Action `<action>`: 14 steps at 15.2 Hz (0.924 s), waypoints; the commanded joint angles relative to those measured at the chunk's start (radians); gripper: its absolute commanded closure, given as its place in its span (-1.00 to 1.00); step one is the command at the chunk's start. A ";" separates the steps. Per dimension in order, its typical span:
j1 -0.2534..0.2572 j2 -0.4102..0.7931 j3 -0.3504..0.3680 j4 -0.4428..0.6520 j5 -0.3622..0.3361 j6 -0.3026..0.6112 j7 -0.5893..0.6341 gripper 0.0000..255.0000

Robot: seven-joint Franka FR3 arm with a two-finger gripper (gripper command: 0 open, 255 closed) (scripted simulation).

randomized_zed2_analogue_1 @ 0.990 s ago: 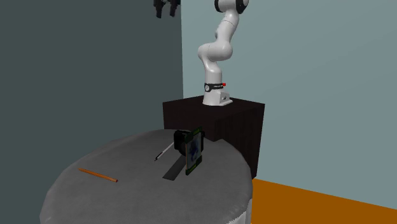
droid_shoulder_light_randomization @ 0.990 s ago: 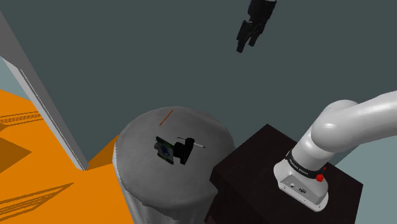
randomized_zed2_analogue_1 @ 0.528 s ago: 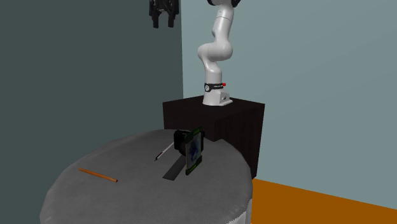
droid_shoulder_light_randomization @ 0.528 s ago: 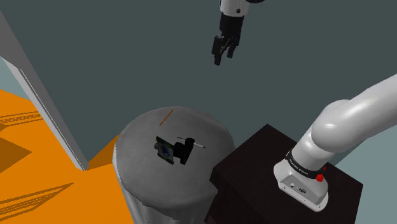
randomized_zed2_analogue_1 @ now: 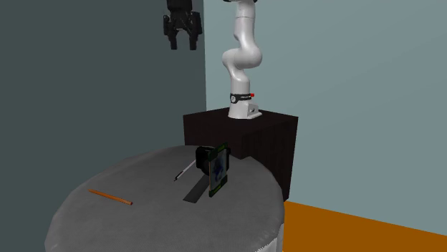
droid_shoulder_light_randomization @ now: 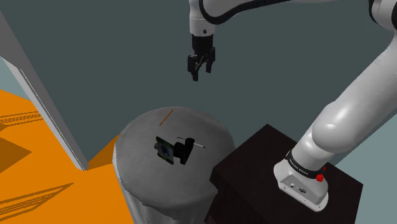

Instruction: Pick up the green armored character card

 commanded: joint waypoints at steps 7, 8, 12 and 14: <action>0.063 0.326 0.054 0.199 -0.062 -0.020 0.108 -1.00; 0.074 0.368 0.056 0.229 -0.070 -0.026 0.119 -1.00; 0.124 0.537 0.061 0.361 -0.099 -0.059 0.157 -1.00; 0.153 0.623 0.060 0.435 -0.111 -0.080 0.172 -1.00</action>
